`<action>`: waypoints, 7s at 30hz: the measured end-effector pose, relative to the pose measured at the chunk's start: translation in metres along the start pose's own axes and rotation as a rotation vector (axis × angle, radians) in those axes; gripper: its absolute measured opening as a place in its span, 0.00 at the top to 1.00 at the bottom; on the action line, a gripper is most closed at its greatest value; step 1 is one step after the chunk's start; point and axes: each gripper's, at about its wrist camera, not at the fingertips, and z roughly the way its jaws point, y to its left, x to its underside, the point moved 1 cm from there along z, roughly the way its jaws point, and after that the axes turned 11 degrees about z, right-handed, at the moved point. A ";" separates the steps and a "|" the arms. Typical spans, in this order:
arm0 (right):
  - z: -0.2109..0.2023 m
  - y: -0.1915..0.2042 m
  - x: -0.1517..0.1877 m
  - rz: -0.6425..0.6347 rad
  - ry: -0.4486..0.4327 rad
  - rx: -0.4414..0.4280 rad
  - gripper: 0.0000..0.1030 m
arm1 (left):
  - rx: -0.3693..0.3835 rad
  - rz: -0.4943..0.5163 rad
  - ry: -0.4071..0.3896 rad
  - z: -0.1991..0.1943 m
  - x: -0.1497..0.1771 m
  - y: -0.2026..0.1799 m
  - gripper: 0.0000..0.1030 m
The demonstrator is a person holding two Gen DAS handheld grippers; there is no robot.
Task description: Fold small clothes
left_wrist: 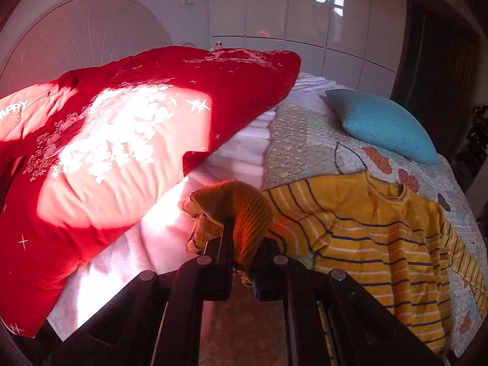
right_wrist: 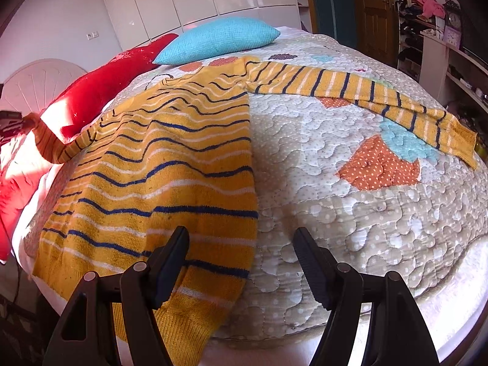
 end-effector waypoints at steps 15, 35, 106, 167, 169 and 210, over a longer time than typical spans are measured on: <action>-0.045 -0.074 0.005 0.106 -0.064 0.015 0.27 | 0.536 0.313 0.057 0.009 0.012 -0.329 0.43; 0.064 0.042 -0.131 0.014 -0.027 -0.038 0.27 | 0.238 -0.096 0.122 0.061 0.140 -0.072 0.21; 0.010 -0.078 -0.126 0.298 -0.029 0.179 0.40 | 0.133 0.103 0.172 0.053 0.160 -0.068 0.20; -0.009 -0.097 -0.238 0.452 -0.161 0.189 0.94 | 0.116 0.091 0.168 0.054 0.159 -0.065 0.06; -0.008 -0.030 -0.256 0.308 -0.162 0.130 0.94 | 0.172 0.026 0.140 0.045 0.156 -0.054 0.06; 0.195 0.365 -0.104 -0.345 0.230 -0.216 0.31 | 0.118 -0.323 0.028 0.032 0.153 0.060 0.06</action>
